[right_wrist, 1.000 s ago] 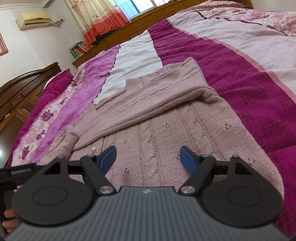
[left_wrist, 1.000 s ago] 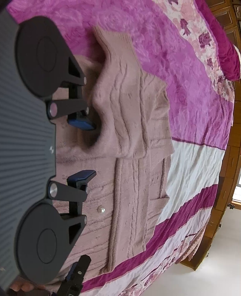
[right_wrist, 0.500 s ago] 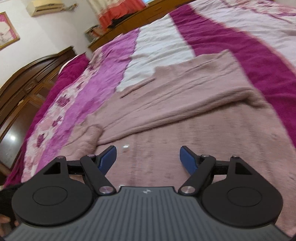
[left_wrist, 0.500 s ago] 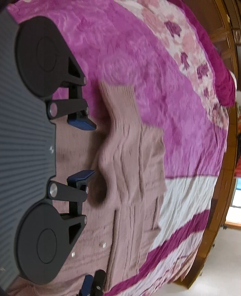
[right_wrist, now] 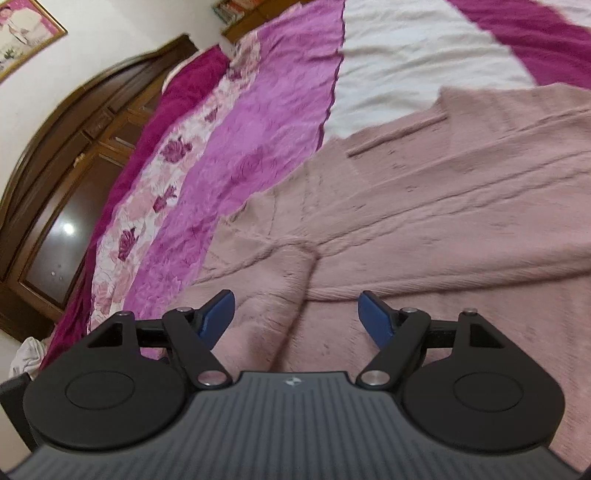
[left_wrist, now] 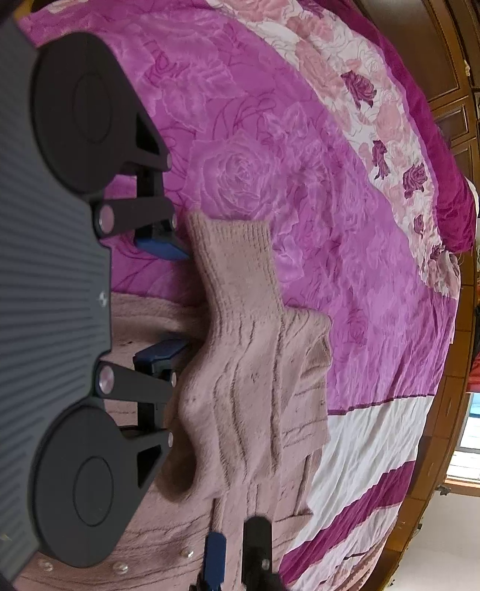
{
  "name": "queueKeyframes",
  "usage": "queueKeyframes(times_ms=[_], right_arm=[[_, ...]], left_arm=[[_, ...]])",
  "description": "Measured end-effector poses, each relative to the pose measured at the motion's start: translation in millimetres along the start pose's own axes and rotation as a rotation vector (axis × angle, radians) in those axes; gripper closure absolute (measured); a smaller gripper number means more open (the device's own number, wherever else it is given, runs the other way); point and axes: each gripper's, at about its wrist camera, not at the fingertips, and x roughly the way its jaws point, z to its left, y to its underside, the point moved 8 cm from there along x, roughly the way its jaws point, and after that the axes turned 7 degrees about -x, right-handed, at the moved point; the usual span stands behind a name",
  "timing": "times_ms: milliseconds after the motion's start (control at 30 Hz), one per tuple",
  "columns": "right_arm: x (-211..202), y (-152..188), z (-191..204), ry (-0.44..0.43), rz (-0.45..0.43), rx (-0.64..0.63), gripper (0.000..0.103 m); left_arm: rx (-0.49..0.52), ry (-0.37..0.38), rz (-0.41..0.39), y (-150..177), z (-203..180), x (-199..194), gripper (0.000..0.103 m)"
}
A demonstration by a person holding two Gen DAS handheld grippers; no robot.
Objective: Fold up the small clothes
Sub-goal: 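Pinch the folded sleeve cuff with the right gripper to straighten it, release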
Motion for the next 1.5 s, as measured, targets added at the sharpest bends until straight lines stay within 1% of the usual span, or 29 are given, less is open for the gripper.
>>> queueKeyframes(times_ms=[67,133,233,267,300,367,400,433,467,567,633,667,733,800,833,967,1033,1100,1167,1200,1267,1333,1500], right_arm=[[15.4,-3.2,4.7,-0.006,0.039,0.004,0.024],[29.6,-6.0,8.4,-0.016,0.075,0.0,0.03],[46.6,-11.4,13.6,-0.001,0.097,-0.041,0.042],[51.7,-14.6,14.7,0.012,0.099,-0.06,0.055],[56.6,-17.9,17.2,0.019,0.106,-0.082,0.075],[61.5,-26.9,23.9,0.034,0.109,-0.139,0.093],[60.5,-35.0,31.9,0.027,0.09,-0.18,0.095],[58.0,-44.7,41.8,0.019,0.061,-0.227,0.095],[51.6,-56.8,55.6,0.012,0.014,-0.304,0.095],[33.4,-80.6,89.9,0.008,-0.097,-0.496,0.095],[29.4,-87.9,97.0,0.037,-0.121,-0.558,0.095],[31.4,-89.3,92.8,0.069,-0.12,-0.573,0.095],[38.6,-88.7,76.0,0.132,-0.1,-0.567,0.095],[50.4,-82.4,50.9,0.194,-0.071,-0.541,0.095],[55.5,-78.1,37.6,0.211,-0.059,-0.521,0.095],[81.2,-59.6,0.8,0.217,0.007,-0.436,0.093],[83.4,-53.6,-3.0,0.216,-0.005,-0.434,0.089],[81.2,-50.6,1.0,0.225,-0.018,-0.431,0.077],[70.3,-50.0,13.4,0.238,-0.045,-0.462,0.072],[63.7,-50.0,20.5,0.234,-0.068,-0.487,0.068],[49.0,-46.5,37.7,0.215,-0.113,-0.525,0.063],[37.5,-39.7,51.8,0.179,-0.127,-0.542,0.062],[29.3,-11.2,88.7,0.059,-0.089,-0.587,0.062]], left_arm=[[-0.01,0.003,0.005,-0.2,0.1,4.3,0.054],[-0.014,0.006,0.007,-0.1,0.7,7.4,0.054],[-0.018,-0.001,-0.002,-1.4,1.7,11.0,0.054],[-0.022,-0.004,-0.007,-2.4,2.0,12.5,0.054],[-0.03,-0.007,-0.016,-3.7,2.5,13.3,0.054],[-0.06,-0.023,-0.036,-6.8,5.5,15.4,0.052],[-0.078,-0.027,-0.037,-6.8,7.4,16.9,0.051],[-0.1,-0.026,-0.035,-5.8,9.1,18.8,0.051],[-0.113,-0.025,-0.037,-4.4,10.0,19.8,0.051],[-0.114,-0.03,-0.052,-3.1,9.0,19.5,0.051],[-0.103,-0.034,-0.054,-2.5,7.6,20.0,0.051],[-0.1,-0.035,-0.054,-2.2,7.3,20.7,0.051],[-0.097,-0.034,-0.052,-1.4,7.0,21.4,0.05],[-0.089,-0.032,-0.049,-0.2,6.6,23.2,0.047],[-0.085,-0.033,-0.049,0.1,6.1,23.8,0.047],[-0.072,-0.043,-0.05,0.3,4.6,24.7,0.047],[-0.074,-0.041,-0.049,0.3,5.2,24.9,0.047],[-0.075,-0.039,-0.046,0.4,5.2,24.4,0.047],[-0.078,-0.033,-0.034,-0.8,5.4,21.4,0.047],[-0.079,-0.03,-0.027,-1.7,5.7,18.8,0.047],[-0.081,-0.02,-0.014,-3.9,7.6,11.4,0.049],[-0.083,-0.015,-0.008,-6.2,11.6,3.4,0.049],[-0.09,-0.032,0.012,-9.7,26.2,-10.6,0.049]])
